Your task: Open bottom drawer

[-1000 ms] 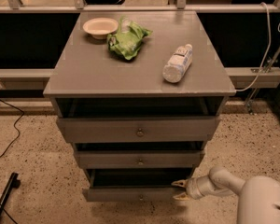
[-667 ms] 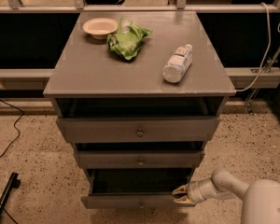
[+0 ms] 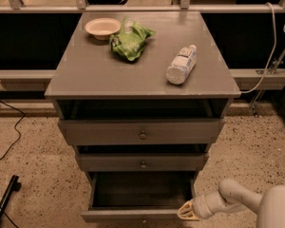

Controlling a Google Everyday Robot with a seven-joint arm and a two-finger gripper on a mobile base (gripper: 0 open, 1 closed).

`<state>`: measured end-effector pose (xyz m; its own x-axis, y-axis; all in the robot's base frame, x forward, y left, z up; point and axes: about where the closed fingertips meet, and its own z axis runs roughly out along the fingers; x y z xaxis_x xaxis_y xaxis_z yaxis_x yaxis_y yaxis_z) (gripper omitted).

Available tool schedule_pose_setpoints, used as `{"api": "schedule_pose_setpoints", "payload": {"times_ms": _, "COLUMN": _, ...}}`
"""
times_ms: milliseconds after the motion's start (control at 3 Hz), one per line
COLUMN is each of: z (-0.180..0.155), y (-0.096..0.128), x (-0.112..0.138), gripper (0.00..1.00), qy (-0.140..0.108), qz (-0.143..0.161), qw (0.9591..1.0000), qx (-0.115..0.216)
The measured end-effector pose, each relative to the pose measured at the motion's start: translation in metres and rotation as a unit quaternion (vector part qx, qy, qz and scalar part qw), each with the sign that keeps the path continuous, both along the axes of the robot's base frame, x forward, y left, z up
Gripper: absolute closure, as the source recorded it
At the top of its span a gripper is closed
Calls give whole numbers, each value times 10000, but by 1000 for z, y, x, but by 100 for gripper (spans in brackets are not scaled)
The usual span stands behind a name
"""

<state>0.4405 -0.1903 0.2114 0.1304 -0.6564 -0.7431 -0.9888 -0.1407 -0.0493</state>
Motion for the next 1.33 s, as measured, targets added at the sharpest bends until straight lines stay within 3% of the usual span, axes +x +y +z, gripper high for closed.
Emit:
{"api": "schedule_pose_setpoints", "payload": {"times_ms": 333, "z": 25, "y": 1, "x": -8, "gripper": 49, "qy": -299, "qz": 142, "qw": 9994, "qx": 44}}
{"api": "schedule_pose_setpoints", "payload": {"times_ms": 1000, "z": 52, "y": -1, "x": 25, "gripper": 3, "qy": -985, "qz": -85, "qw": 9949, "qx": -205}}
{"api": "schedule_pose_setpoints", "payload": {"times_ms": 1333, "z": 39, "y": 2, "x": 53, "gripper": 83, "qy": -1217, "qz": -248, "qw": 9910, "qx": -505}}
